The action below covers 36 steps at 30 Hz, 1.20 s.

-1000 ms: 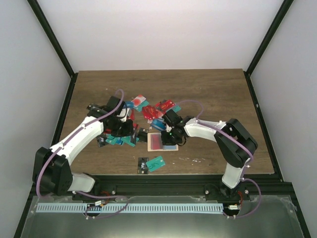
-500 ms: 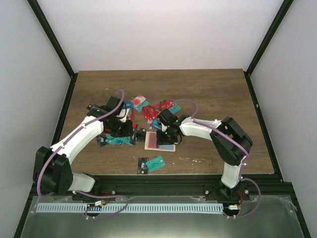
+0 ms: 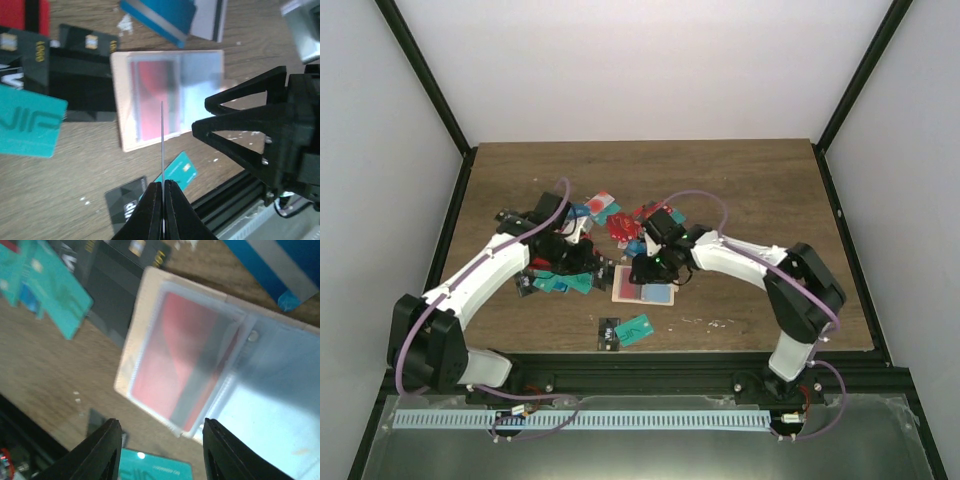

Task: Put the credit cards into the card holder
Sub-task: Insert the credit card into the card holder.

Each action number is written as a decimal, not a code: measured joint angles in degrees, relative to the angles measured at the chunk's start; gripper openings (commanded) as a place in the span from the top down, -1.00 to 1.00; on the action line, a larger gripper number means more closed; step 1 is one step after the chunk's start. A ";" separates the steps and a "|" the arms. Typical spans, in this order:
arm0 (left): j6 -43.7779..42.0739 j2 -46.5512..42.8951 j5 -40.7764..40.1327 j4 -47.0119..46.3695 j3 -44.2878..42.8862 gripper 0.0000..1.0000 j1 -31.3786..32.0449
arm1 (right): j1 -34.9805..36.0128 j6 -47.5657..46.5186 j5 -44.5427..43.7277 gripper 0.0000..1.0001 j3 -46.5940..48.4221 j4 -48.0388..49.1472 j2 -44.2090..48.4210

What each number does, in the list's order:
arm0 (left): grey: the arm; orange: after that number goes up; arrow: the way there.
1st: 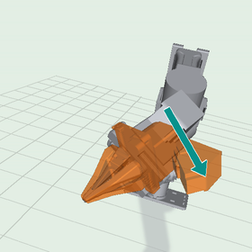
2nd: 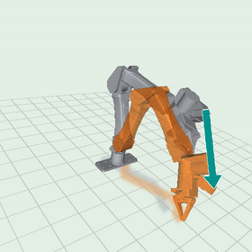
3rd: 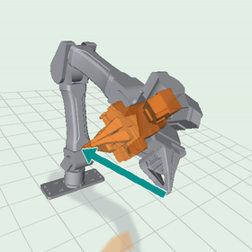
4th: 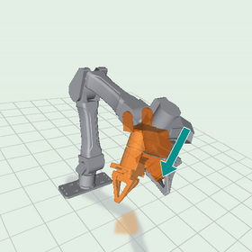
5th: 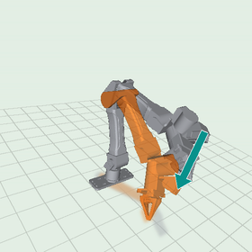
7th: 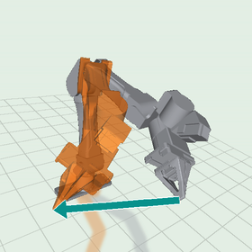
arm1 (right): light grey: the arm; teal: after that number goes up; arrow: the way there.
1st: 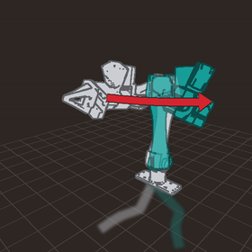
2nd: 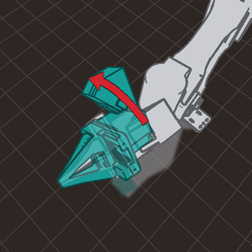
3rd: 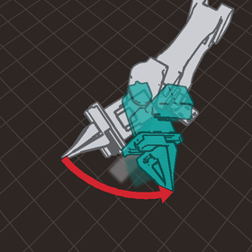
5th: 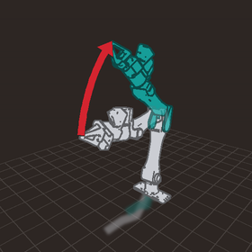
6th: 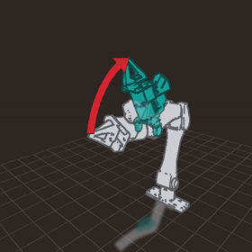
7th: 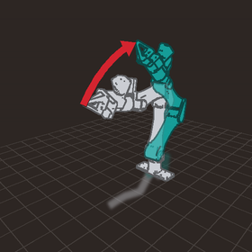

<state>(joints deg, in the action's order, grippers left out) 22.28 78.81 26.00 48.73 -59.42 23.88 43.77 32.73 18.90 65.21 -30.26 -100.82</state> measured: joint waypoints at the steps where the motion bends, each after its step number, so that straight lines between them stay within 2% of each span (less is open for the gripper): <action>1: 0.15 0.17 1.33 -0.76 0.00 0.92 0.00 | -0.35 -0.02 0.52 0.03 -0.02 -0.22 1.38; 8: 1.27 4.57 11.04 -8.33 -0.07 0.92 0.17 | -7.74 -0.15 4.68 0.00 -3.74 1.38 11.82; 14: 0.48 12.92 16.94 -11.89 -2.45 0.92 1.73 | -13.20 0.55 8.61 0.01 -12.61 3.50 15.47; 24: -1.90 23.34 18.78 -13.55 -4.92 0.92 3.85 | -13.53 4.24 13.97 0.04 -21.97 8.11 17.64; 36: -4.87 28.26 18.69 -13.53 -5.27 0.92 5.05 | -13.55 5.68 14.01 0.07 -23.96 10.69 17.51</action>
<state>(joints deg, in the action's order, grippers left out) 17.41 107.07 44.69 35.20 -64.69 28.93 30.22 38.41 32.91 41.25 -19.57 -83.31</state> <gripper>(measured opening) 0.041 0.467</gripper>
